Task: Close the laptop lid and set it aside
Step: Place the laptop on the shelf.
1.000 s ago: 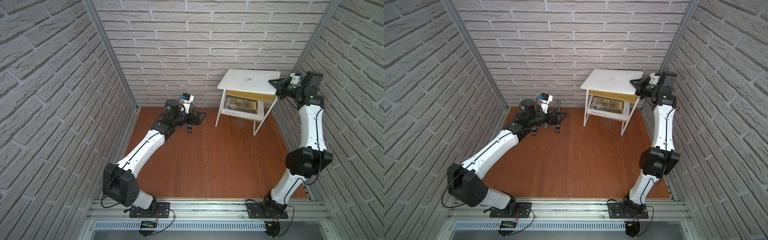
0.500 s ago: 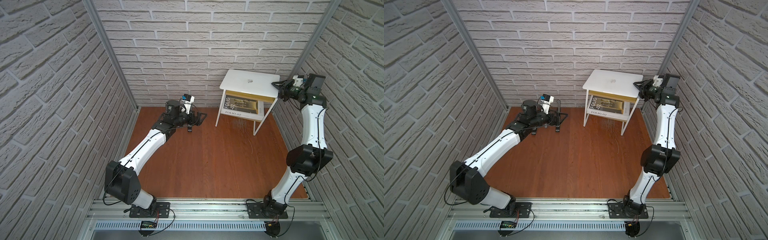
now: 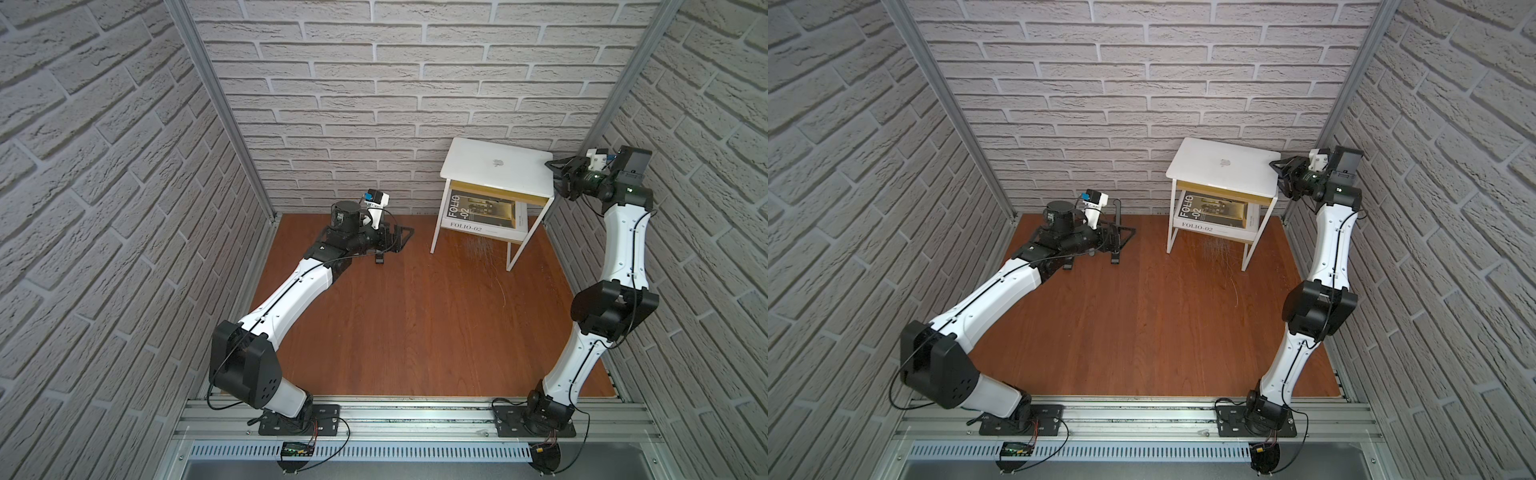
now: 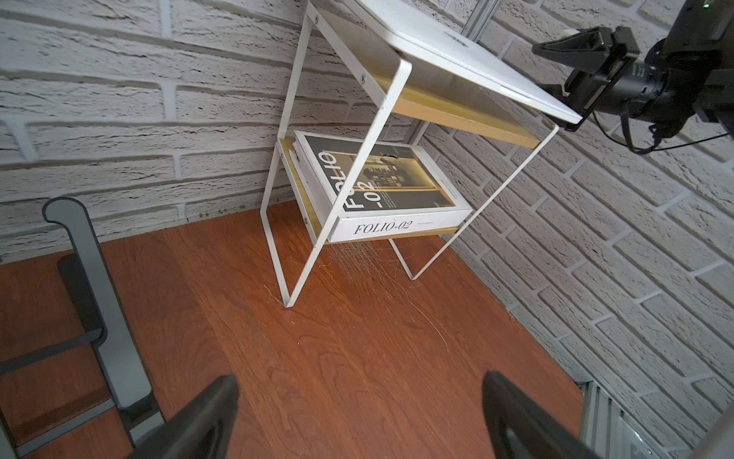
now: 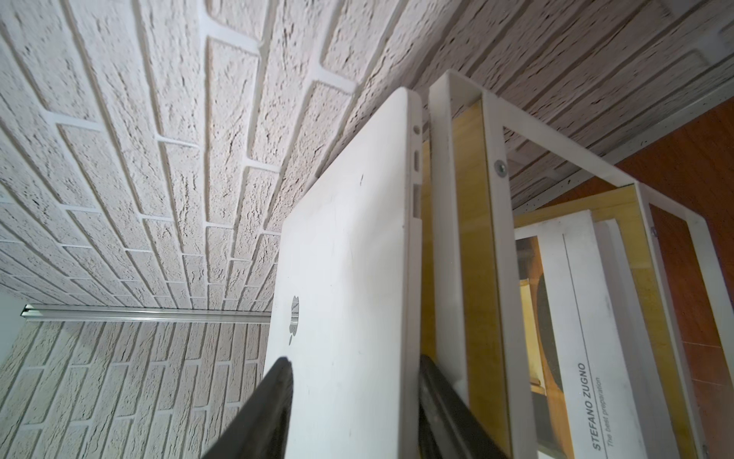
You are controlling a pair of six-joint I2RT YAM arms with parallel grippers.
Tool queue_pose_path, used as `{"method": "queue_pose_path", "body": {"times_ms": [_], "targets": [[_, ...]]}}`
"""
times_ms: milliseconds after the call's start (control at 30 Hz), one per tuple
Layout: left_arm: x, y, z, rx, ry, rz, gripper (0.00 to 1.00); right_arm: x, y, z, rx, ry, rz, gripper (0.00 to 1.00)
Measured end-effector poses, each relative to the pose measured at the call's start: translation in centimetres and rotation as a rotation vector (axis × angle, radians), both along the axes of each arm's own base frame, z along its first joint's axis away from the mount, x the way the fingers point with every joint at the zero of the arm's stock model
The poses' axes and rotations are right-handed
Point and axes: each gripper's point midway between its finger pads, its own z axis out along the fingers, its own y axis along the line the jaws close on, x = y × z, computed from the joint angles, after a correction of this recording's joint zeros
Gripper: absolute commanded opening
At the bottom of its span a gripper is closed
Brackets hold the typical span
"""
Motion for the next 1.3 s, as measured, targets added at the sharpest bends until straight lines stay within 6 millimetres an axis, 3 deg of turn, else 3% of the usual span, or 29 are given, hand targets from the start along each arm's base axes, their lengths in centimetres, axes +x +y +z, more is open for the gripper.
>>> {"method": "queue_pose_path", "body": {"times_ms": [567, 933, 1100, 1233, 1267, 1300], "targets": [[0.0, 0.0, -0.1, 0.001, 0.001, 0.001, 0.98, -0.4, -2.2, 1.4, -0.015, -0.035, -0.033, 0.55], [0.4, 0.6, -0.3, 0.005, 0.004, 0.021, 0.99, -1.2, -3.0, 0.0, -0.068, 0.013, -0.059, 0.62], [0.8, 1.3, -0.6, 0.01, 0.009, 0.045, 0.98, -3.6, -2.6, -0.1, -0.113, 0.042, -0.087, 0.69], [0.8, 1.6, -1.0, 0.012, 0.018, 0.056, 0.99, -6.2, -2.4, 1.4, -0.163, 0.021, -0.12, 0.74], [0.8, 1.7, -1.1, 0.013, 0.019, 0.059, 0.98, -6.8, -2.3, 1.8, -0.176, 0.01, -0.127, 0.76], [0.8, 1.8, -1.1, 0.013, 0.019, 0.061, 0.98, -7.3, -2.2, 2.2, -0.189, 0.001, -0.13, 0.85]]}}
